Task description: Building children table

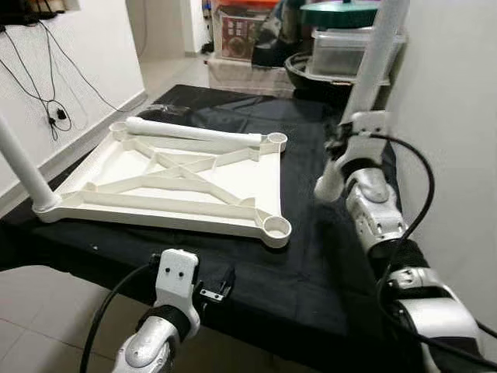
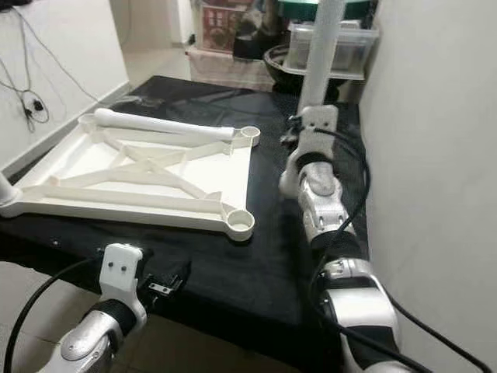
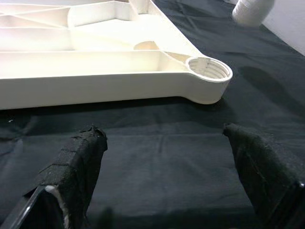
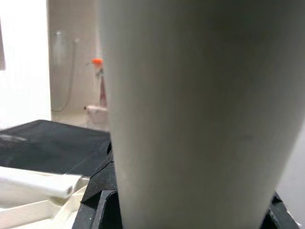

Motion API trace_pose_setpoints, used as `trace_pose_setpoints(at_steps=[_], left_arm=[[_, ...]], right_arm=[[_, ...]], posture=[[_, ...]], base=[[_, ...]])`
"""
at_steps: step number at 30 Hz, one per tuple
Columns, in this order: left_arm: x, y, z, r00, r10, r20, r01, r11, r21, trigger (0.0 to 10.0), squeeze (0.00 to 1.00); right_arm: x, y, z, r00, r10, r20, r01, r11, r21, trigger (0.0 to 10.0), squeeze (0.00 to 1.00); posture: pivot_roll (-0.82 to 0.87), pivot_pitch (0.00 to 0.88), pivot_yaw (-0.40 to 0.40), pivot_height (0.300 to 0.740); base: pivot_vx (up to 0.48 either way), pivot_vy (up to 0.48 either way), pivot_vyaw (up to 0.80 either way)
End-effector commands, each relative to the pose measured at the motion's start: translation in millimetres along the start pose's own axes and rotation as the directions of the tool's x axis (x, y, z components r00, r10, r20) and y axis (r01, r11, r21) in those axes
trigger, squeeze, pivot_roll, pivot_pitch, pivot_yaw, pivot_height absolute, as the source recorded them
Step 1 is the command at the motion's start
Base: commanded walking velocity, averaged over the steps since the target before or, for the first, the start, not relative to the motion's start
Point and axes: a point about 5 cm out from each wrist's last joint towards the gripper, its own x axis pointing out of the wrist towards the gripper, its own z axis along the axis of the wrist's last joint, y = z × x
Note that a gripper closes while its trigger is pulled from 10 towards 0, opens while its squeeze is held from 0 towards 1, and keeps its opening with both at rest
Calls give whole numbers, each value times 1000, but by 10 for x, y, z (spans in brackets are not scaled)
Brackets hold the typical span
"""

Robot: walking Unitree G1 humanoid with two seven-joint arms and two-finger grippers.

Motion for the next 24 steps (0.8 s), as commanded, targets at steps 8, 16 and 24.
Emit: trace_pose_setpoints(at_steps=[8, 16, 24], left_arm=[[-18, 48, 15, 1000, 19, -6, -19, 1000, 18, 10000, 0], [13, 133, 30, 999, 36, -1, -36, 999, 34, 10000, 0], [30, 135, -15, 999, 38, -14, -38, 999, 37, 10000, 0]], right_arm=[[-308, 772, -223, 846, 531, -36, -531, 837, -130, 10000, 0], [-457, 955, -12, 659, 750, 53, -743, 638, 203, 10000, 0], [-283, 842, 145, 709, 696, 111, -666, 610, 430, 10000, 0]], posture=[[65, 103, -49, 740], [56, 95, -48, 740], [54, 80, -47, 740]], base=[[0, 0, 0], [0, 0, 0], [0, 0, 0]])
